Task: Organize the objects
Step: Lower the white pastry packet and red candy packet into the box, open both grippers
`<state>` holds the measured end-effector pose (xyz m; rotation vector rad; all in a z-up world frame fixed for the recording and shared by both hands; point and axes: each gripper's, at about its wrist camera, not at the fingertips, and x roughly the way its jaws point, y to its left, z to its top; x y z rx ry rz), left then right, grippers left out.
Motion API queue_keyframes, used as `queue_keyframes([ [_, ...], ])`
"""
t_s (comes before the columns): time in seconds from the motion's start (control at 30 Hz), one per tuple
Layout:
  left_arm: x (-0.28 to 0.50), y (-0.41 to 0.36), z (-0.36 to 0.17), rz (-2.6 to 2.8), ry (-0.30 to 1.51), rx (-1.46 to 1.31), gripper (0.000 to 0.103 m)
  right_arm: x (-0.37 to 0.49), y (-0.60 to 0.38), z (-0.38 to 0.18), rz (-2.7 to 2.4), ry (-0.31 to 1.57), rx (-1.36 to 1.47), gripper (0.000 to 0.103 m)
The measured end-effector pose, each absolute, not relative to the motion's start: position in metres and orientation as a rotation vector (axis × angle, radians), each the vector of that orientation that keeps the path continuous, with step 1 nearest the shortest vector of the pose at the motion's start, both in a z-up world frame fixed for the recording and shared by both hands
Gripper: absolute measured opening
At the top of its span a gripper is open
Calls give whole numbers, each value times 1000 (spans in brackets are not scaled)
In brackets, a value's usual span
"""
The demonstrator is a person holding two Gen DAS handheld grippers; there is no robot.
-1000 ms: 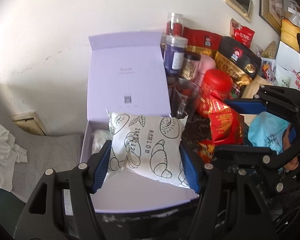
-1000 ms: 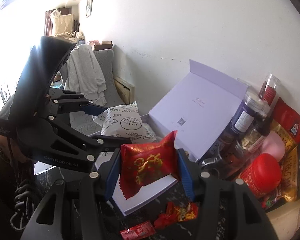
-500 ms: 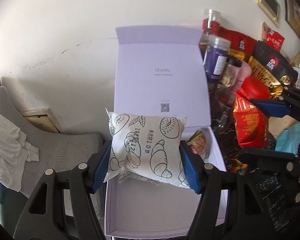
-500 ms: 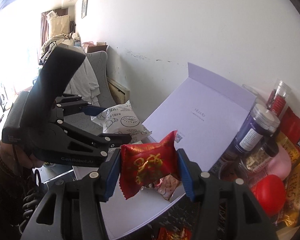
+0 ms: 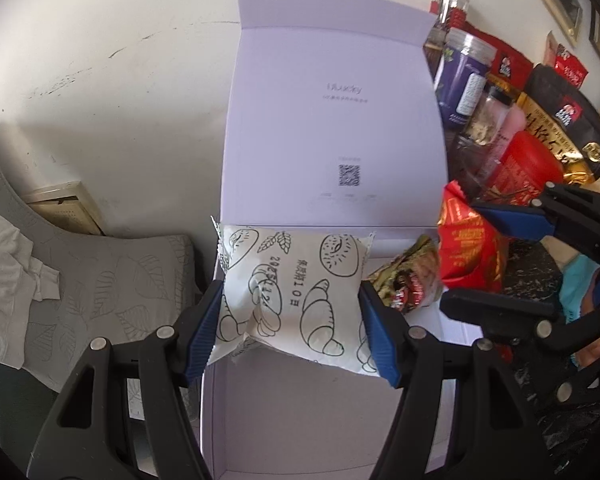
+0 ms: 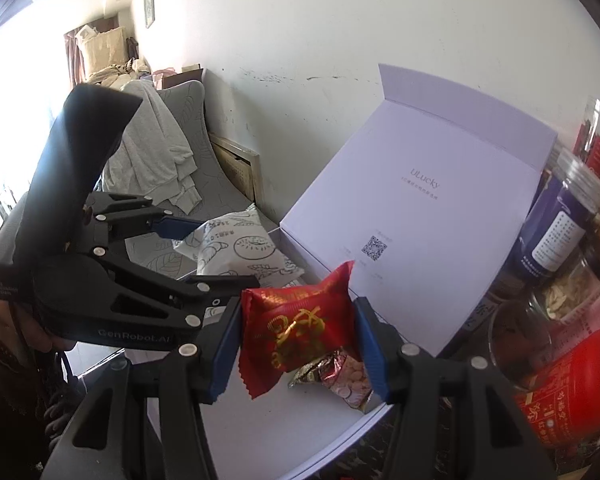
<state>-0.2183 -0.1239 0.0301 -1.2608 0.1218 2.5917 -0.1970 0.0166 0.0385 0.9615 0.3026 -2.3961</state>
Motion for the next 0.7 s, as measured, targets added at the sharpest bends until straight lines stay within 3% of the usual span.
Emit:
queue_keyframes([
  [0.7,-228,-101,-6,2578,274,-1230,65,-240,14,-14,-2323,339,1112,56],
])
